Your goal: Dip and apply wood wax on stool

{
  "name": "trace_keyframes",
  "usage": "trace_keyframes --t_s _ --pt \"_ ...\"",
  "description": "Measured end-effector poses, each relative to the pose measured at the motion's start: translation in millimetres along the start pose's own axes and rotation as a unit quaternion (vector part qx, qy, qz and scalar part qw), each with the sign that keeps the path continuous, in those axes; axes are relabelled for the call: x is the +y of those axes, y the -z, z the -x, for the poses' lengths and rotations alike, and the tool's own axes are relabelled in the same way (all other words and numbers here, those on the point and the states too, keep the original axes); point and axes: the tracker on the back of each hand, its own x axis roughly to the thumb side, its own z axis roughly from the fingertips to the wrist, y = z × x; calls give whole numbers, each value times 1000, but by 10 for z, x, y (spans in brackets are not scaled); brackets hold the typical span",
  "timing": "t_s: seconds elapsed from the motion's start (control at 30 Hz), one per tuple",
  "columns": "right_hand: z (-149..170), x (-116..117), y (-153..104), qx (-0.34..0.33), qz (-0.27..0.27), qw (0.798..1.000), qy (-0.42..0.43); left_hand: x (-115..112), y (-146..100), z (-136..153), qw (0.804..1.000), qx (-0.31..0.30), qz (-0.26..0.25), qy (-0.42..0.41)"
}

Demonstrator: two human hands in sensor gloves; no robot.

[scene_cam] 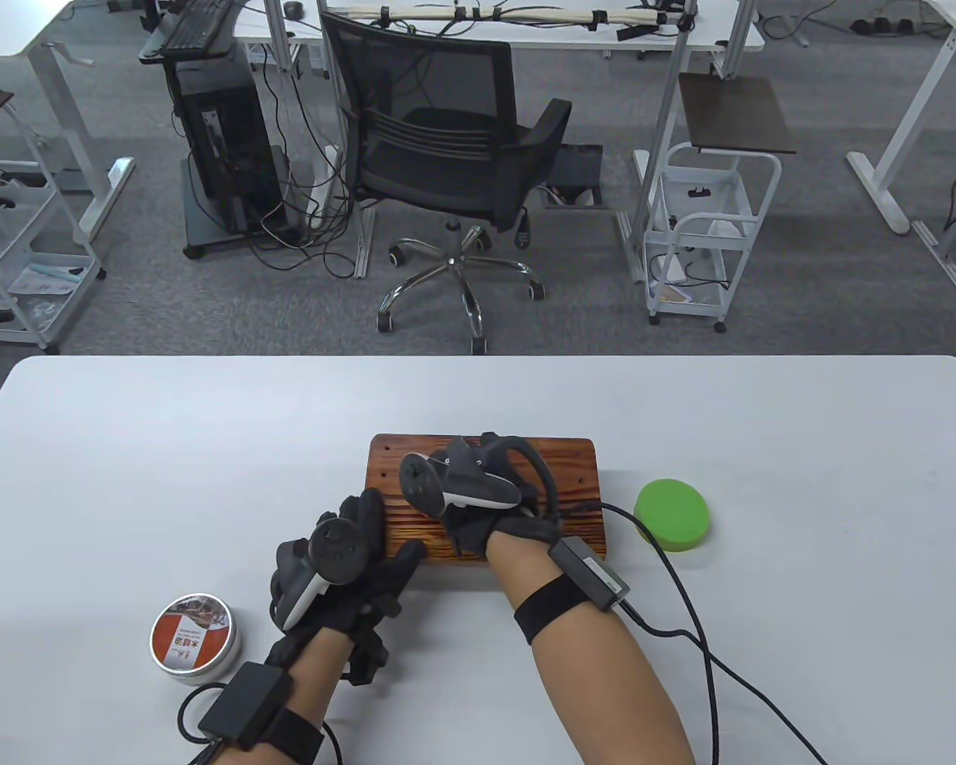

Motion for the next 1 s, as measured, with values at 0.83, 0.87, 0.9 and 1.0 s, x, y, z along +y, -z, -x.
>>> trace_keyframes --t_s 0.83,0.87,0.9,1.0 --pt "114 -41 486 91 2 996 18 6 4 -2 1000 -3 4 8" --pt "161 -25 503 120 16 992 26 7 4 -1 1000 -3 4 8" --pt "197 -2 514 145 25 989 23 8 4 0 1000 -3 4 7" --pt "350 52 525 217 7 976 -23 8 2 1 1000 -2 5 7"
